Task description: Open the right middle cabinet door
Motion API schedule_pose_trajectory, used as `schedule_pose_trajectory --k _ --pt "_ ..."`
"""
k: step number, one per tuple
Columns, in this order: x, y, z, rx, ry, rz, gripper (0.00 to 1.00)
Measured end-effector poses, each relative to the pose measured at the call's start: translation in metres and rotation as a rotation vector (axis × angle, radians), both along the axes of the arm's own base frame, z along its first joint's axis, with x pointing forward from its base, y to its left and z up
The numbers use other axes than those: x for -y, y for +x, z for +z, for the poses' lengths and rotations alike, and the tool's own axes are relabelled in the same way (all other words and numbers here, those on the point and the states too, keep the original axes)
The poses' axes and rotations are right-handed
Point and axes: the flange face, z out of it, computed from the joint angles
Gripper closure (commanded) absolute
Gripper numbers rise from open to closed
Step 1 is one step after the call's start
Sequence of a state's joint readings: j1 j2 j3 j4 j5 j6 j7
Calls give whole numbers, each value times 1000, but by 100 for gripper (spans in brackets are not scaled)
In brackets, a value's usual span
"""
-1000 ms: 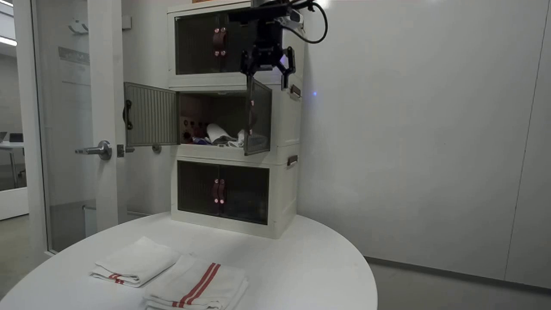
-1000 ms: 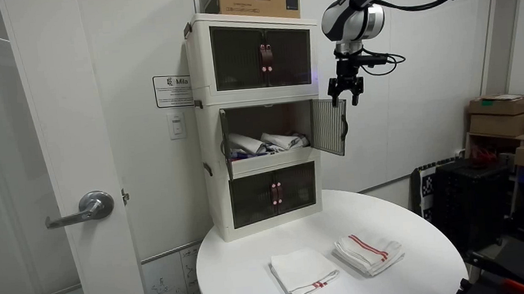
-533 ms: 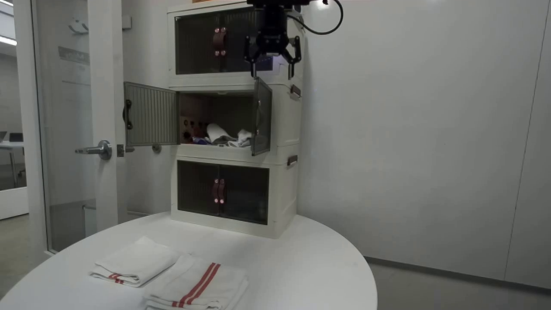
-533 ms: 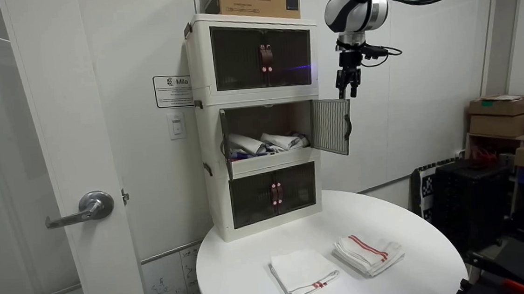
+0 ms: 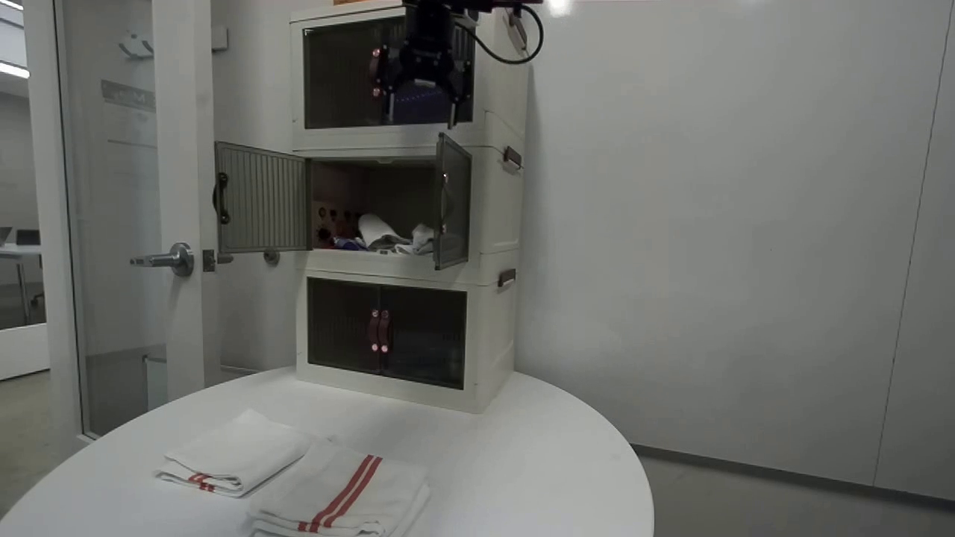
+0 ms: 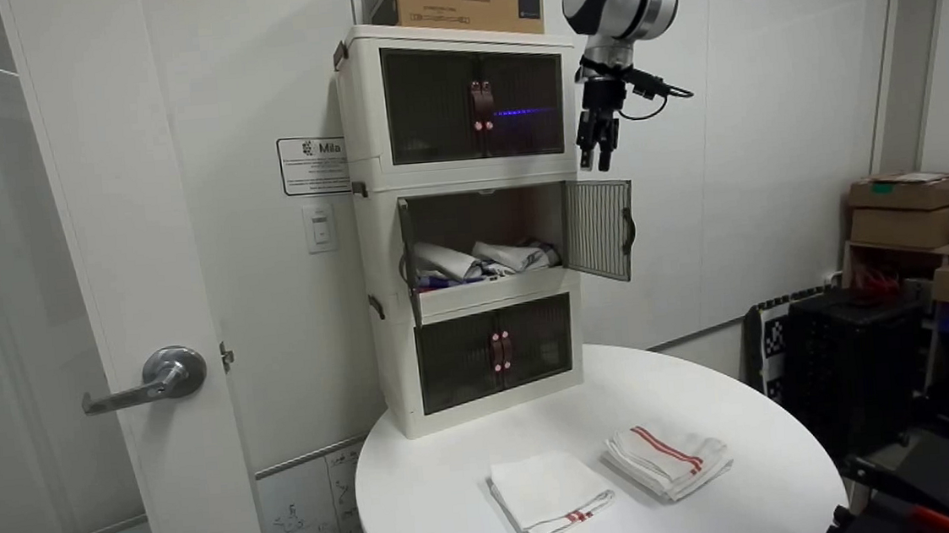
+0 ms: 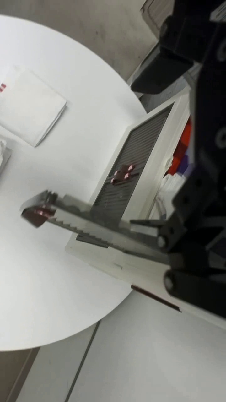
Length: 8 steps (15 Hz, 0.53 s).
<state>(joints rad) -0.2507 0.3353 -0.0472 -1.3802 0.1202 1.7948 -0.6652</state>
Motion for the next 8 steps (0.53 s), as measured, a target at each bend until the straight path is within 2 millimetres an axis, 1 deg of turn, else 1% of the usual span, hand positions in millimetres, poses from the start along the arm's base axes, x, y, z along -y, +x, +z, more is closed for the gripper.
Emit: schedule_pose_trajectory --k 2,5,6,7,8 --pt "-24 1 18 13 24 -23 0" --pt "-63 0 43 34 -8 -104 0" --pt "-78 1 46 33 -22 -124 0" --pt "-94 2 45 33 -38 -142 0" --pt "-109 5 40 34 -52 -159 0"
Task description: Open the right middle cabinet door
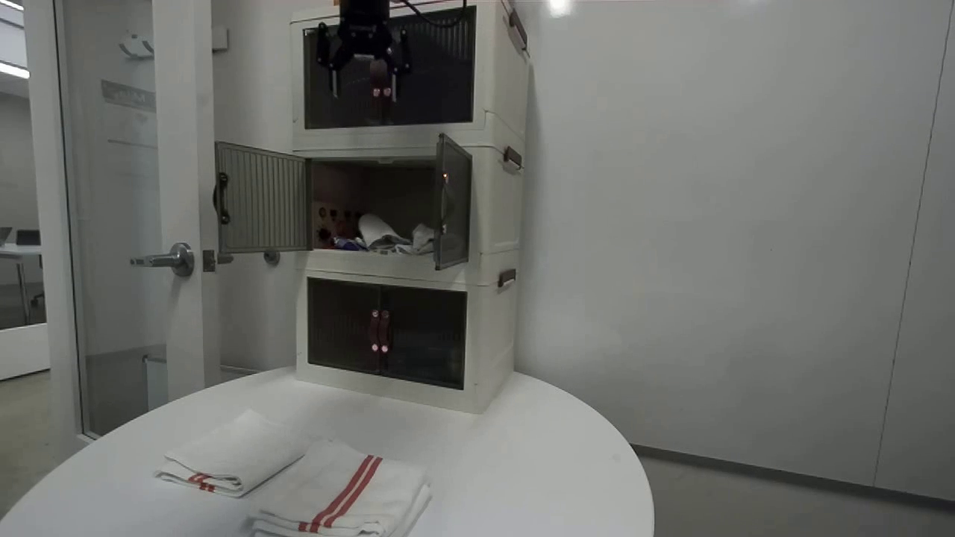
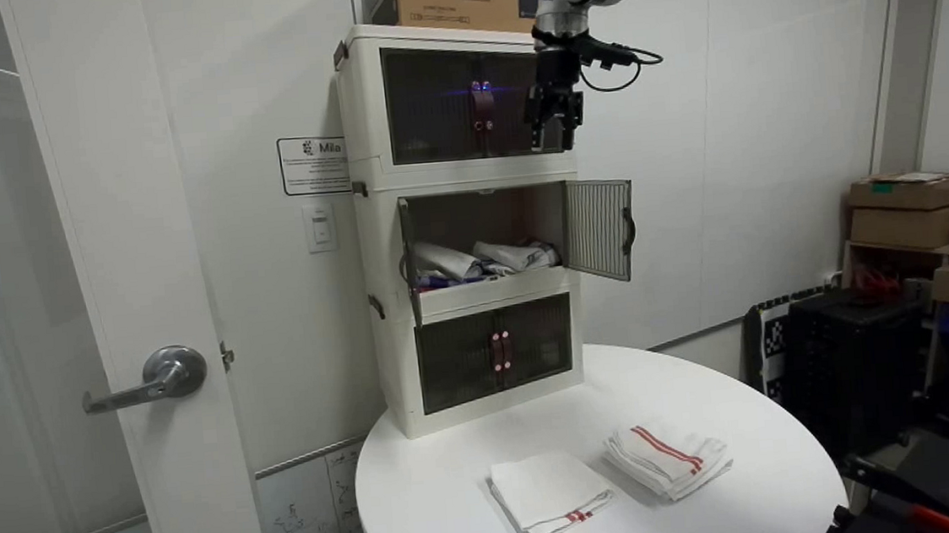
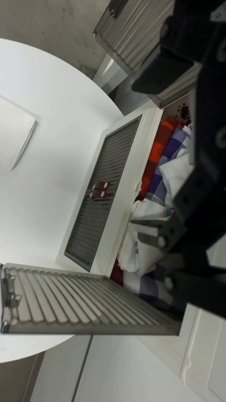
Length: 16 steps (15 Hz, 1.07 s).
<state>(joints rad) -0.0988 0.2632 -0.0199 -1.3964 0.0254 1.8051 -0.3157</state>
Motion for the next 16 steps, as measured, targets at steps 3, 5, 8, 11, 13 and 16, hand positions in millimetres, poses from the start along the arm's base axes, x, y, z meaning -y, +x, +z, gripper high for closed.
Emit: schedule_pose_trajectory --k 3,5,8,11,13,16 --pt "-35 9 -32 3 -24 -63 0" --pt "-43 13 -58 13 -43 -119 0" --pt "-37 11 -91 18 -60 -210 0" --pt "-34 1 -110 30 -42 -274 0" --pt "-40 -9 -113 51 14 -272 0" --pt "-47 -18 -112 63 53 -230 0"
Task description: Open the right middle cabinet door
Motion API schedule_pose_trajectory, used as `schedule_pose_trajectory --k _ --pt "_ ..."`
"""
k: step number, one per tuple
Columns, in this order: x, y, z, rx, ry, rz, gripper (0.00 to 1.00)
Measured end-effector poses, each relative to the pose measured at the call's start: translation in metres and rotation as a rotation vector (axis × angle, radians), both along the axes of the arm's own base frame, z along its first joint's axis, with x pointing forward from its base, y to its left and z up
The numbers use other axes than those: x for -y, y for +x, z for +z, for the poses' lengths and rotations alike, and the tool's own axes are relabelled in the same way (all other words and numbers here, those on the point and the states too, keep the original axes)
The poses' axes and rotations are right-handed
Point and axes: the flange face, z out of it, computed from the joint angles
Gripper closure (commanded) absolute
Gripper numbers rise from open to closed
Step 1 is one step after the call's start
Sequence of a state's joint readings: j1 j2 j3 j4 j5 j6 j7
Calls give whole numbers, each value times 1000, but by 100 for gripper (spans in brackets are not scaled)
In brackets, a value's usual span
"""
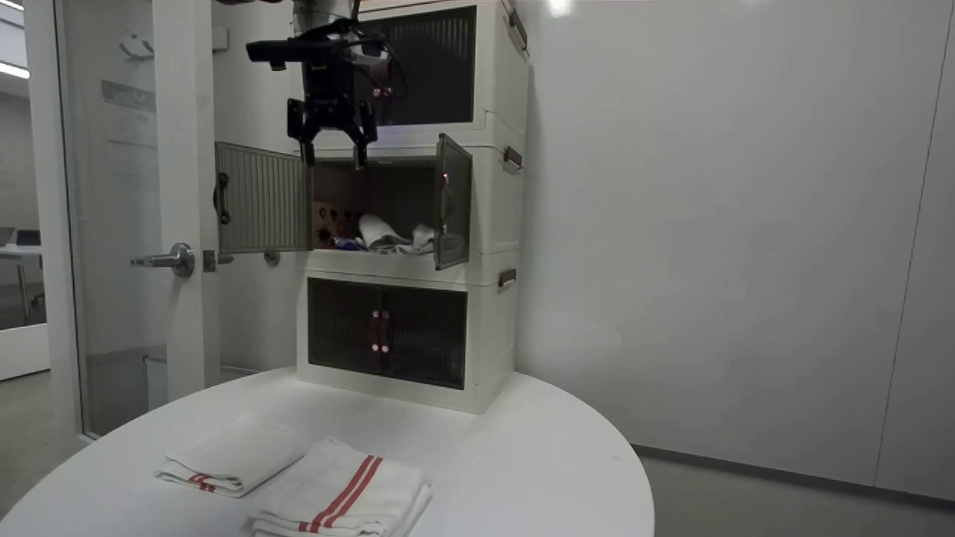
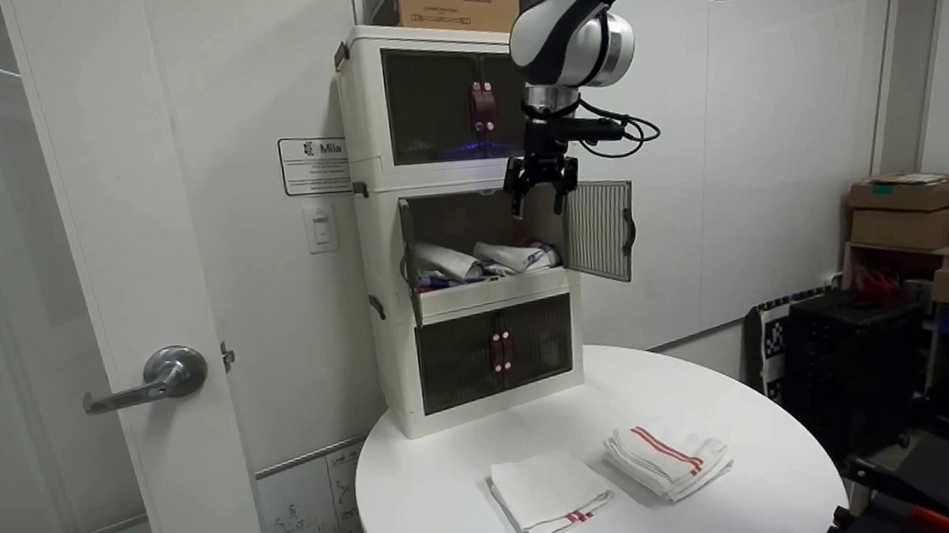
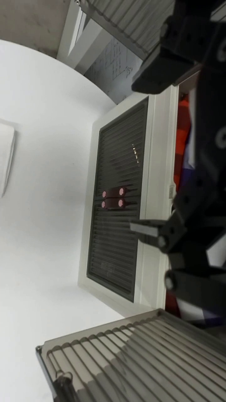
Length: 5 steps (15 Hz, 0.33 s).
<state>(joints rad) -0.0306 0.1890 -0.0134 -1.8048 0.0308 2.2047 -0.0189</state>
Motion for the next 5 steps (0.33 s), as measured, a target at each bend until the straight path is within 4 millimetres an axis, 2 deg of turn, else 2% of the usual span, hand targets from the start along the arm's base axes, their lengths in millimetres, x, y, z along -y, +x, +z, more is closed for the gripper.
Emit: schedule_pose_trajectory --k 5 --pt "2 1 -3 -5 0 -4 0"
